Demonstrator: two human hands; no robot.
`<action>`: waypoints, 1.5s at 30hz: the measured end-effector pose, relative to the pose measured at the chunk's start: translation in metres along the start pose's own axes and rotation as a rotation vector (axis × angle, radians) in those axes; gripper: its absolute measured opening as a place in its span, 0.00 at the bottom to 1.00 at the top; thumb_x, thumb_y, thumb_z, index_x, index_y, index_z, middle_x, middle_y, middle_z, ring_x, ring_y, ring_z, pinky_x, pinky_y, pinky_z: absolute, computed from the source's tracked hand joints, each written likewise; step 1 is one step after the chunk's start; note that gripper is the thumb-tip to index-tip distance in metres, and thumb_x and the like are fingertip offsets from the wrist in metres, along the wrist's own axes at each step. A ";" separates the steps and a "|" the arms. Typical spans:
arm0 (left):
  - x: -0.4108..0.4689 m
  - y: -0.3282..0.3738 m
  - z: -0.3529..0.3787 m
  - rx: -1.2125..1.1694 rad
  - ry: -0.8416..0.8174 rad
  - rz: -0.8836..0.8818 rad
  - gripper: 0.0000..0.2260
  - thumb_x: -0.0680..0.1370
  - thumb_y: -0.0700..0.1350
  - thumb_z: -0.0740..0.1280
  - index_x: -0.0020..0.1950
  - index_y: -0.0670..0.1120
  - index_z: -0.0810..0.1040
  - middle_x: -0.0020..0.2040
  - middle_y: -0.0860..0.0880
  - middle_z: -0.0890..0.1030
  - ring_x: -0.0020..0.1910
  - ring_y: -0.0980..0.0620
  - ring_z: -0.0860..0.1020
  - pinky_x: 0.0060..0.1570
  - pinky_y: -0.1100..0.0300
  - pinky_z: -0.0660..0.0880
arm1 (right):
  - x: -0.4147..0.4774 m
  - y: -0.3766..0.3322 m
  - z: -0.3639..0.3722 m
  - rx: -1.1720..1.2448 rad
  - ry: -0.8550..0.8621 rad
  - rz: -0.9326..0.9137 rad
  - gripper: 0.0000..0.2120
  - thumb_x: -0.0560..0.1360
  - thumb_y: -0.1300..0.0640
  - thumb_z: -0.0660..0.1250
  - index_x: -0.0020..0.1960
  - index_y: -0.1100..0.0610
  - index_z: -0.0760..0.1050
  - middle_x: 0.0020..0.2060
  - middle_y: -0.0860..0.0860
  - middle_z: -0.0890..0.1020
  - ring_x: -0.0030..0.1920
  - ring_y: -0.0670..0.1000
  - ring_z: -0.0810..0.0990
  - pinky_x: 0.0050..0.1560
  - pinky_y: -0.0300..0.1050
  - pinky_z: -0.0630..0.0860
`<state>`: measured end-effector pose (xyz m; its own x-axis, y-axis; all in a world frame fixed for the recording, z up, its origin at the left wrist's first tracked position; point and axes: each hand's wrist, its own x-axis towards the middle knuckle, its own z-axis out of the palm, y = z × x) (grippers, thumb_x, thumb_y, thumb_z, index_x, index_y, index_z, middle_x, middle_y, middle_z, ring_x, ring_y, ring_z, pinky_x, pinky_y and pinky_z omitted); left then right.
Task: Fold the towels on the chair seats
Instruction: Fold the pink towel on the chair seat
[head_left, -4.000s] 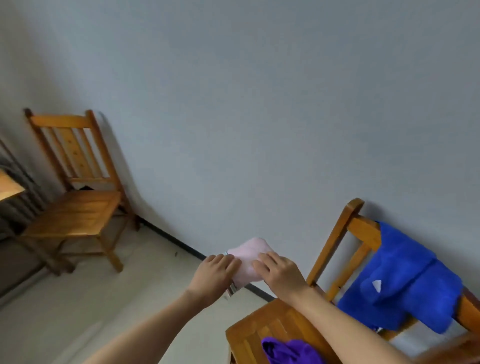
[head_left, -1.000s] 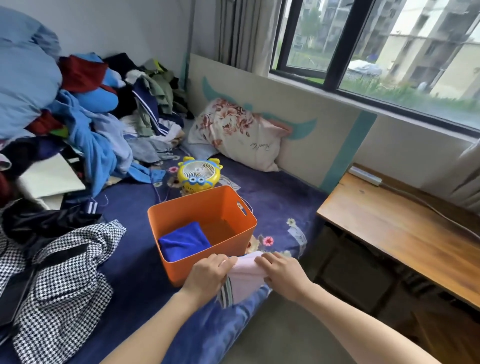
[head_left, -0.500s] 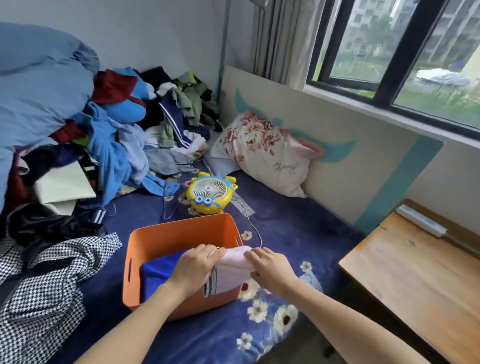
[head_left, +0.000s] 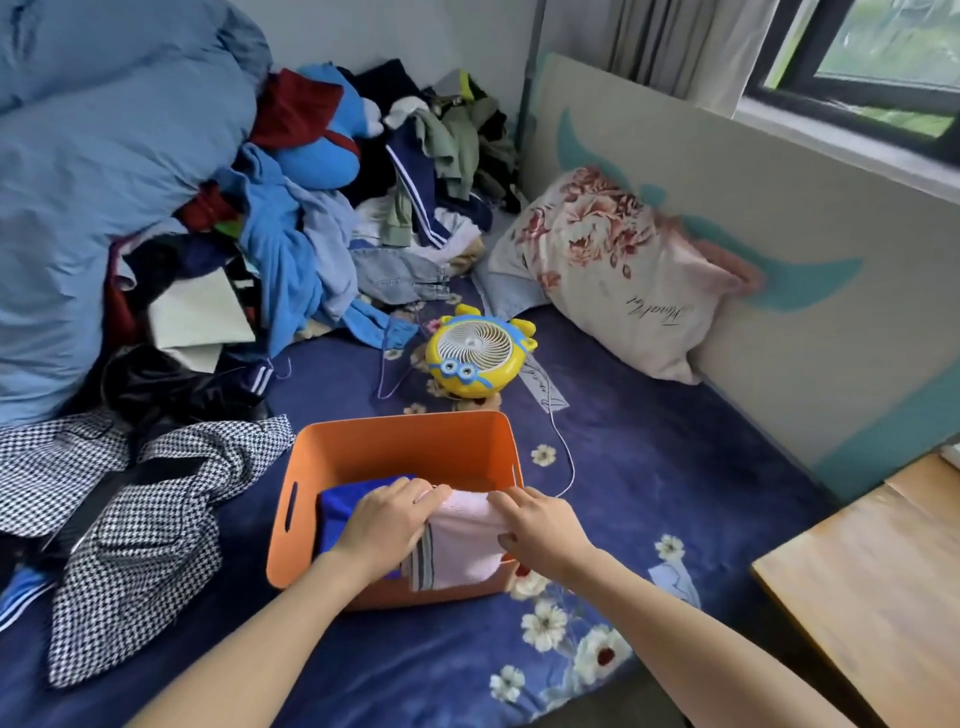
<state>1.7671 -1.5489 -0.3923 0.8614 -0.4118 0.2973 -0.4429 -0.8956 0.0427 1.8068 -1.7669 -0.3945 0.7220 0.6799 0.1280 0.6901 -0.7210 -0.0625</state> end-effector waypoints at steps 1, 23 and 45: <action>0.005 -0.005 0.001 -0.003 -0.010 -0.003 0.33 0.53 0.35 0.77 0.55 0.49 0.69 0.37 0.51 0.80 0.32 0.50 0.79 0.25 0.61 0.75 | 0.006 0.003 0.004 0.011 0.006 0.013 0.16 0.52 0.53 0.66 0.40 0.51 0.75 0.30 0.44 0.77 0.27 0.47 0.77 0.19 0.34 0.56; 0.077 -0.117 0.162 -0.241 0.018 -0.208 0.15 0.67 0.36 0.58 0.52 0.45 0.70 0.39 0.46 0.82 0.33 0.47 0.80 0.24 0.59 0.76 | 0.152 0.059 0.122 -0.053 -0.006 0.110 0.08 0.63 0.61 0.59 0.42 0.56 0.68 0.31 0.50 0.78 0.28 0.53 0.76 0.21 0.37 0.63; -0.008 -0.021 0.267 0.251 -1.318 0.172 0.23 0.83 0.48 0.46 0.76 0.41 0.47 0.77 0.38 0.47 0.75 0.38 0.44 0.70 0.43 0.35 | 0.074 0.014 0.248 -0.146 -1.334 0.197 0.27 0.82 0.55 0.48 0.76 0.53 0.40 0.75 0.56 0.37 0.74 0.61 0.36 0.72 0.60 0.38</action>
<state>1.8357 -1.5715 -0.6507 0.4580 -0.2480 -0.8536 -0.6335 -0.7647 -0.1177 1.8821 -1.6930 -0.6315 0.3628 0.1150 -0.9247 0.6190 -0.7715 0.1469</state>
